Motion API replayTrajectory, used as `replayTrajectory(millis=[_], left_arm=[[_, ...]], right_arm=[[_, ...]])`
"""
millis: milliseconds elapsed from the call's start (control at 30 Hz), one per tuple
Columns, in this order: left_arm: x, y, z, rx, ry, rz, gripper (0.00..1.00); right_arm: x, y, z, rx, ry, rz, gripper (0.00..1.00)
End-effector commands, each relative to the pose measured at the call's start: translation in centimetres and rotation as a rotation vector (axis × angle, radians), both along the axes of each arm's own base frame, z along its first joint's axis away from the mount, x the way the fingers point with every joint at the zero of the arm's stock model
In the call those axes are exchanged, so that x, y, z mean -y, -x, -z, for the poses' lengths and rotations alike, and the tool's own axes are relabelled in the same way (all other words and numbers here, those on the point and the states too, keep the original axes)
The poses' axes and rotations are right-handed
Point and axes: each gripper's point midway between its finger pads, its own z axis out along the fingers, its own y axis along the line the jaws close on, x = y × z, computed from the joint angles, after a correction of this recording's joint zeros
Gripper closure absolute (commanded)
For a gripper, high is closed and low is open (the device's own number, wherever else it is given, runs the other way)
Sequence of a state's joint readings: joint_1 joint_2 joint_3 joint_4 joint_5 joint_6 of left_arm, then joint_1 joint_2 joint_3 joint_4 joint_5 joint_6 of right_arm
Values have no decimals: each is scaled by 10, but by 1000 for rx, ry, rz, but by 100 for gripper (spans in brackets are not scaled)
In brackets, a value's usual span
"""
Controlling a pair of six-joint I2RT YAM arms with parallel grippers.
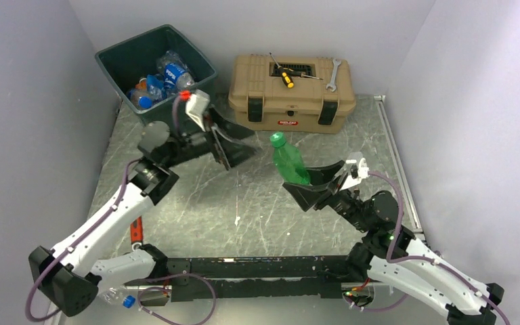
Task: Put the plastic bottles in the bin
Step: Pick up the plastic bottle at the center of the board.
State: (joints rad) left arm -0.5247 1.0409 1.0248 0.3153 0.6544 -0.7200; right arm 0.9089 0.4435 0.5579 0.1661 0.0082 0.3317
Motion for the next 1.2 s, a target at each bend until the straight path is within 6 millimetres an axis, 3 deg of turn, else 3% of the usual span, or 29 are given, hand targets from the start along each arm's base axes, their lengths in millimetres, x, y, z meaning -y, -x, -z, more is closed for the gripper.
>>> replayTrajectory(millis=[0,433,633,767,900,1000,1167], left_arm=[[26,35,-27,243,-25,67,0],[56,40,-2,174,-36,237,1],[70,51,3,137,-7,339,12],[72,59,-3,154,21,374,1],[75,62,-4,162,20,371,1],[81,64,2,145,-11,389,12],[88,67,8,105,-37,431,40]], right_arm=[[-12,12,-8,65,-42,-88,100],[-16,17,-11,110,-121,-128,100],[-22,13,-4,92,-96,-126,100],[-21,7,3,76,-84,-98,100],[-25,5,7,64,-66,-106,100],[-29,3,9,52,-54,-109,100],[-30,2,7,50,-54,-111,100]])
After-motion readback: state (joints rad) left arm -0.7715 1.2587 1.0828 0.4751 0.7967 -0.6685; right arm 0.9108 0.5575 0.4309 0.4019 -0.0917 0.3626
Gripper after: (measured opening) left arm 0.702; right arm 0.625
